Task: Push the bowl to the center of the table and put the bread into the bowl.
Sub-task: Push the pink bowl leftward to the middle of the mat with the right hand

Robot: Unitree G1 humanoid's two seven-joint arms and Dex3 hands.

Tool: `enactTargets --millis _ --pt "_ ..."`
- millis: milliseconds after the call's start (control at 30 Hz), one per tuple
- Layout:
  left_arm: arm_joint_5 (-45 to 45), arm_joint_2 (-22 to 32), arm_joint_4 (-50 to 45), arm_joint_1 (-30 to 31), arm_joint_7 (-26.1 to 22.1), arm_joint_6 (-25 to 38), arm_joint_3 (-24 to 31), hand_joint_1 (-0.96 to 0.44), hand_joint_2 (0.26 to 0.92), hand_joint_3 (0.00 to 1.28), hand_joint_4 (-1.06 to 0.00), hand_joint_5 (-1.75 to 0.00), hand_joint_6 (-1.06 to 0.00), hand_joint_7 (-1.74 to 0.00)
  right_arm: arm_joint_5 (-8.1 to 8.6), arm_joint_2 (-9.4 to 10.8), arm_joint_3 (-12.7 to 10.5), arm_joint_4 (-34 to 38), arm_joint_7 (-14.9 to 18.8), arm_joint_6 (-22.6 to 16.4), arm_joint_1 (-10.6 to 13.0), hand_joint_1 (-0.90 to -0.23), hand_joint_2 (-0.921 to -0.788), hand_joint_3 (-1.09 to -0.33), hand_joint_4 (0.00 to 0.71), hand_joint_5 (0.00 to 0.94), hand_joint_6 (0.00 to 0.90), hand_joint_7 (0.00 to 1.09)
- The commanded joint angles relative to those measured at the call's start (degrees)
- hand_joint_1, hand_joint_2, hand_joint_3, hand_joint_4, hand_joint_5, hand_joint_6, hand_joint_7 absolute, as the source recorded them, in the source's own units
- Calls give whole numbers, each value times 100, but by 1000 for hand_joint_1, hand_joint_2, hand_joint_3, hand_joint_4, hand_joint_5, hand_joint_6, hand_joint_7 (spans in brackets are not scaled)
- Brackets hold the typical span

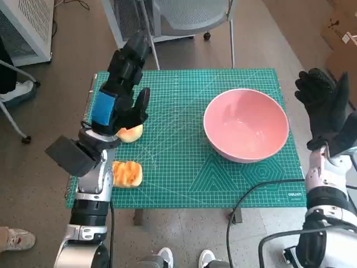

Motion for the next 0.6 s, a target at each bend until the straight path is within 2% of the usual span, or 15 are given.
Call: enactTargets --millis 33,467,600 --pt "27 64 -98 77 24 9 31 -558 871 723 1 -70 1 -327 -61 86 -19 93 -113 190 192 -602 -921 -725 257 10 408 28" --pt "24 127 -132 99 24 63 47 -554 874 724 1 -67 1 -327 -159 205 24 91 -205 258 228 -637 -921 -711 266 10 412 25" --pt "27 137 -156 114 21 82 48 -554 874 725 1 -65 1 -329 -198 248 54 89 -234 258 213 -629 -921 -712 262 6 401 19"
